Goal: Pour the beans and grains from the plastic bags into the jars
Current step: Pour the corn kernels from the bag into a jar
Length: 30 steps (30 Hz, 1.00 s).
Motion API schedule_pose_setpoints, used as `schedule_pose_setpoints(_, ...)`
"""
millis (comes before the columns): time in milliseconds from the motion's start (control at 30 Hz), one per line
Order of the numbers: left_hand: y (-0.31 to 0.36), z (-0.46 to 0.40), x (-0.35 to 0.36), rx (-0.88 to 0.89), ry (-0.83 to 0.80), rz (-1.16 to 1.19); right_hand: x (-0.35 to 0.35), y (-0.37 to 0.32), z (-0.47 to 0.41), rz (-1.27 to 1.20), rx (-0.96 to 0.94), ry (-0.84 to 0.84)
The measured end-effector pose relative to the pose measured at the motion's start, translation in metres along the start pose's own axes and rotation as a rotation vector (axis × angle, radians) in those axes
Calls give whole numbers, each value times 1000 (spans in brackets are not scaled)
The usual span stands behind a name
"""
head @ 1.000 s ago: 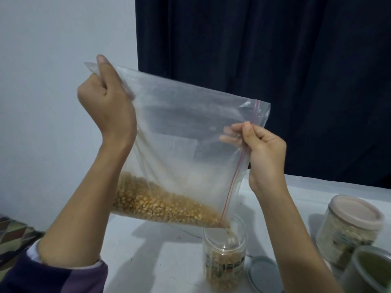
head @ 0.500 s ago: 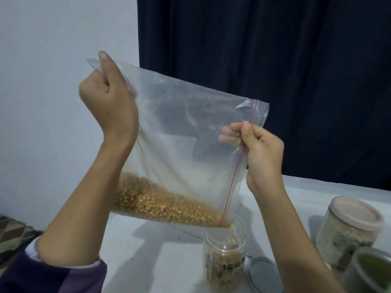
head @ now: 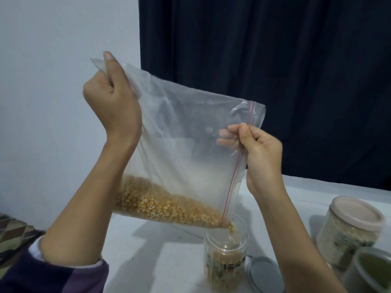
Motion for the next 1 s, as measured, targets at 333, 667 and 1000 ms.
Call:
schedule_pose_setpoints(333,1,1,-1,3,-3,7,-4,-2,1,-6,7,35)
schedule_pose_setpoints(667,-1,0,-11,2,21,2,7,-5,3,-17,13,-13)
schedule_pose_setpoints(1000,-10,0,-20,-33,31,-34,9,-7,6,-12,19,0)
Point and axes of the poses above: each hand's wrist, its own z-axis away from the middle knuckle, its own x-axis out of the palm, y = z × x, the point moved 8 cm from there along -z, towards the middle knuckle, and after that the axes turned 7 degrees about -y, right-handed, at the moved point
